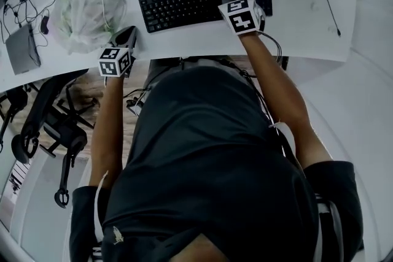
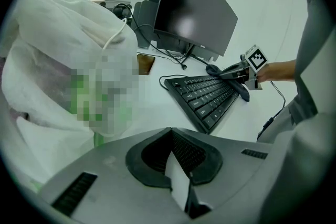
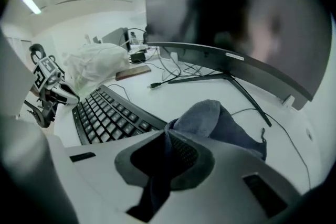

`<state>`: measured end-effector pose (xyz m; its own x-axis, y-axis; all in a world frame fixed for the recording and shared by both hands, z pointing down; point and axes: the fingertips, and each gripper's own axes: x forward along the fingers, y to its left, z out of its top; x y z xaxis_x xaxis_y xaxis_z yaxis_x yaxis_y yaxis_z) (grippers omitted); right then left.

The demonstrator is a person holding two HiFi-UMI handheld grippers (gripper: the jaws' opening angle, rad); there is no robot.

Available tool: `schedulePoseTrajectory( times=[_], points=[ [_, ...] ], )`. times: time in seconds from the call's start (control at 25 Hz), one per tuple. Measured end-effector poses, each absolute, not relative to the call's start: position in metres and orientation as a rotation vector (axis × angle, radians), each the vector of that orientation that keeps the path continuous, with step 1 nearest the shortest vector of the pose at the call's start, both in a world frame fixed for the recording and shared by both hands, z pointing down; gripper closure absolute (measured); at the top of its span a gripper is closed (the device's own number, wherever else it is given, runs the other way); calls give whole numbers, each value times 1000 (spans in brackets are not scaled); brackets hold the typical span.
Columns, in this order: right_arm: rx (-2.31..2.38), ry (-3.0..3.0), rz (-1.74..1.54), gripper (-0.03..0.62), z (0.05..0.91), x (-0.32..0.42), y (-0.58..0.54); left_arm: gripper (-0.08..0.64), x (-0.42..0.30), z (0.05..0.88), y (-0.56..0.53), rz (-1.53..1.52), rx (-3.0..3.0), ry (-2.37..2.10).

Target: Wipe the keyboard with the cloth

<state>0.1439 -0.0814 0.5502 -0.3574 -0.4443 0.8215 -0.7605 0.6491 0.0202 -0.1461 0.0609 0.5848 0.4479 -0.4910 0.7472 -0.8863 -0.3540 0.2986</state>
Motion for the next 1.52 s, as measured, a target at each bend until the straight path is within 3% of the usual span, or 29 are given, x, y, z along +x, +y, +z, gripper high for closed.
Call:
schedulePoseTrajectory(
  times=[0.2, 0.56, 1.04, 1.52],
  points=[
    [658, -2155, 456, 569, 547, 51, -48, 555, -145, 584, 61, 718, 2000, -1122],
    [871, -2058, 537, 571, 542, 137, -92, 555, -144, 584, 59, 747, 2042, -1082],
    [502, -2162, 302, 569, 550, 15, -40, 555, -141, 582, 48, 769, 2077, -1025],
    [725, -2067, 439, 571, 543, 103, -76, 555, -139, 583, 34, 800, 2130, -1002]
  ],
)
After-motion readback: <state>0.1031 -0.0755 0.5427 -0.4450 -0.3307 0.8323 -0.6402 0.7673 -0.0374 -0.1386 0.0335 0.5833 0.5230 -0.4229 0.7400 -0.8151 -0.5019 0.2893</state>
